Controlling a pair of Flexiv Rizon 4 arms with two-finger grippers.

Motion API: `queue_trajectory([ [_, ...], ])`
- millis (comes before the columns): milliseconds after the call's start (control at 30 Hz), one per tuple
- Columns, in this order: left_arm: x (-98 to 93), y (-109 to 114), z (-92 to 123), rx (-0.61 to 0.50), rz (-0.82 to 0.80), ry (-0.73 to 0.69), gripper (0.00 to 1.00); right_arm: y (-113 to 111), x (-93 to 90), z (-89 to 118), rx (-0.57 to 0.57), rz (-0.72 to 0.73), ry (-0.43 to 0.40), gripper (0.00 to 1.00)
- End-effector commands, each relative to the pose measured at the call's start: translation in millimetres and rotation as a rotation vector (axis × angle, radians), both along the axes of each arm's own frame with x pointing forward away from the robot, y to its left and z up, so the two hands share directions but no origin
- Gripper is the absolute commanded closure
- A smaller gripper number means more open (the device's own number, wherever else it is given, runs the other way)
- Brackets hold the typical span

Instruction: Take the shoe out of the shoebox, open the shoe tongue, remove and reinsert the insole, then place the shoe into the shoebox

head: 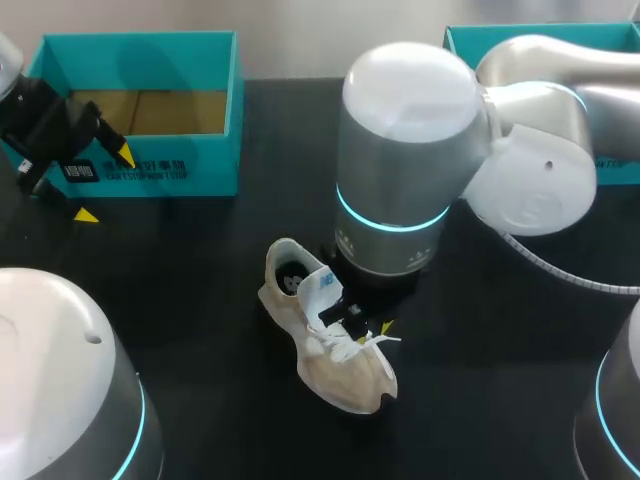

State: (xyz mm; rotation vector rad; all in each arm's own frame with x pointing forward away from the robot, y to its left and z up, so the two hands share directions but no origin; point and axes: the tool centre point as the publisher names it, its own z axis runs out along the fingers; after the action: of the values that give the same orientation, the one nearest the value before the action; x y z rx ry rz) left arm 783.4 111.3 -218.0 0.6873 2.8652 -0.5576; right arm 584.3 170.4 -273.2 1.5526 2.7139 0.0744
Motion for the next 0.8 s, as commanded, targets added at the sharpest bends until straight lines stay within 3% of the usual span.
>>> queue_trajectory([
  [33,-0.7,-0.1,0.5,0.004,0.0,-0.001,0.0,9.0,5.9,-4.5,-0.013,0.021,0.003,0.84],
  [267,-0.7,-0.1,0.5,0.004,0.0,-0.001,0.0,23.6,21.0,-11.4,0.003,0.11,-0.017,0.83],
  [400,-0.7,-0.1,0.5,0.004,0.0,-0.001,0.0,35.3,28.0,-17.9,0.002,0.147,-0.021,0.76],
  [800,-0.7,-0.1,0.5,0.004,0.0,-0.001,0.0,54.5,43.4,-46.9,-0.014,0.183,-0.02,0.78],
])
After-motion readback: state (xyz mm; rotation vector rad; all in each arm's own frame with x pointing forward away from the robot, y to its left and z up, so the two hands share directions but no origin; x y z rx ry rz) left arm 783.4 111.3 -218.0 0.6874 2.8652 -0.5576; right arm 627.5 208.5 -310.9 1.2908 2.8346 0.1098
